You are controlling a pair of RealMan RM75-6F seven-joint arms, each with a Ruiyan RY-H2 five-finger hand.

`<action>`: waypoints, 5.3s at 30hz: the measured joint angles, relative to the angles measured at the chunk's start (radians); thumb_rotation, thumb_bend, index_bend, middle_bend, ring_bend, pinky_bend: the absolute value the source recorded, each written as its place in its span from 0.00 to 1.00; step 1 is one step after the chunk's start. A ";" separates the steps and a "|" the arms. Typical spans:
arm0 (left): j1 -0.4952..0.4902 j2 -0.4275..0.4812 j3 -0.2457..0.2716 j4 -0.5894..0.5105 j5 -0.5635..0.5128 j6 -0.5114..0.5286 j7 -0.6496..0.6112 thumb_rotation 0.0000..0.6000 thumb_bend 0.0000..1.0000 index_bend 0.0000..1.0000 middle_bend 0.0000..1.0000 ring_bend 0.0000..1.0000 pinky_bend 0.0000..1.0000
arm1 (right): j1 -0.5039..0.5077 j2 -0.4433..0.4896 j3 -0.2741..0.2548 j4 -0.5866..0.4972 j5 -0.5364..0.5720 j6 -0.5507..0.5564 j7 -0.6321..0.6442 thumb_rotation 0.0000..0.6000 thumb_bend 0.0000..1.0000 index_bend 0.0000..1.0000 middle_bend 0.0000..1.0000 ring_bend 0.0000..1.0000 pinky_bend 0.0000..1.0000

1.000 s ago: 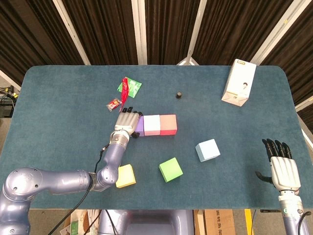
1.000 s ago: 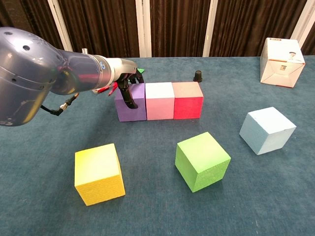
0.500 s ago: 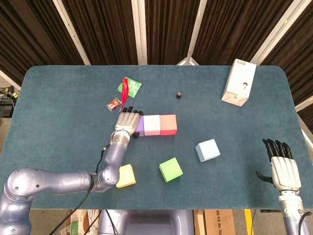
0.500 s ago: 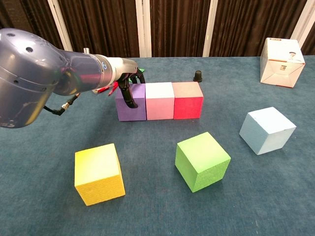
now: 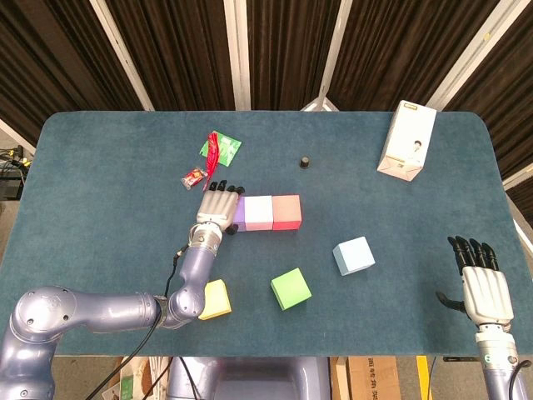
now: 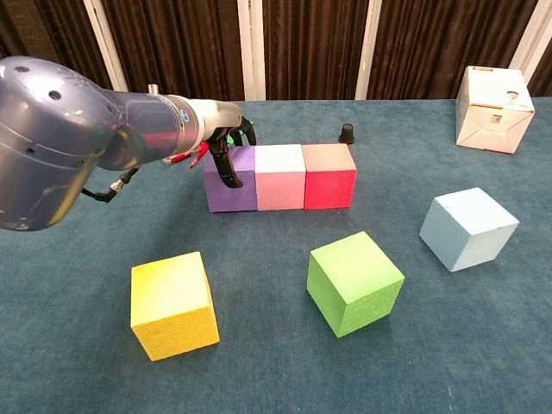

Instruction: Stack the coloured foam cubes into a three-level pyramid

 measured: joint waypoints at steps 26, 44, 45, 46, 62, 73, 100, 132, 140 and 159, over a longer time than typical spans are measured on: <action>0.098 0.245 0.006 -0.379 0.126 0.094 -0.034 1.00 0.38 0.07 0.04 0.00 0.00 | -0.006 0.011 -0.002 -0.014 -0.009 0.010 0.010 1.00 0.19 0.09 0.11 0.00 0.00; 0.774 0.748 0.288 -0.656 1.158 0.464 -0.789 1.00 0.36 0.07 0.03 0.00 0.00 | 0.088 0.046 -0.021 -0.020 -0.152 -0.114 0.172 1.00 0.19 0.09 0.11 0.00 0.00; 0.811 0.756 0.305 -0.635 1.203 0.497 -0.829 1.00 0.36 0.07 0.02 0.00 0.00 | 0.104 0.055 -0.017 -0.025 -0.156 -0.132 0.178 1.00 0.19 0.09 0.11 0.00 0.00; 0.848 0.760 0.321 -0.610 1.240 0.531 -0.862 1.00 0.36 0.07 0.02 0.00 0.00 | 0.125 0.065 -0.011 -0.033 -0.159 -0.157 0.181 1.00 0.19 0.09 0.11 0.00 0.00; 1.120 0.587 0.365 -0.290 1.302 0.744 -0.995 1.00 0.36 0.07 0.00 0.00 0.00 | 0.366 0.031 0.053 -0.068 -0.017 -0.450 0.021 1.00 0.19 0.08 0.09 0.00 0.00; 1.149 0.553 0.312 -0.279 1.280 0.736 -0.928 1.00 0.36 0.09 0.02 0.00 0.00 | 0.430 -0.011 0.057 -0.017 0.020 -0.505 0.023 1.00 0.19 0.14 0.16 0.00 0.00; 1.173 0.512 0.241 -0.306 1.238 0.661 -0.868 1.00 0.36 0.10 0.02 0.00 0.00 | 0.464 -0.074 0.013 0.109 0.016 -0.523 0.087 1.00 0.19 0.27 0.31 0.09 0.00; 1.194 0.511 0.196 -0.313 1.215 0.625 -0.855 1.00 0.36 0.10 0.02 0.00 0.00 | 0.482 -0.031 0.023 0.038 0.030 -0.488 0.068 1.00 0.27 0.39 0.44 0.23 0.00; 1.195 0.499 0.174 -0.279 1.206 0.643 -0.806 1.00 0.36 0.10 0.02 0.00 0.00 | 0.513 0.091 0.068 -0.130 0.101 -0.490 -0.023 1.00 0.27 0.39 0.44 0.23 0.00; 1.207 0.480 0.140 -0.263 1.183 0.673 -0.759 1.00 0.36 0.10 0.01 0.00 0.00 | 0.957 0.119 0.191 -0.234 0.876 -0.549 -0.374 1.00 0.27 0.39 0.44 0.20 0.00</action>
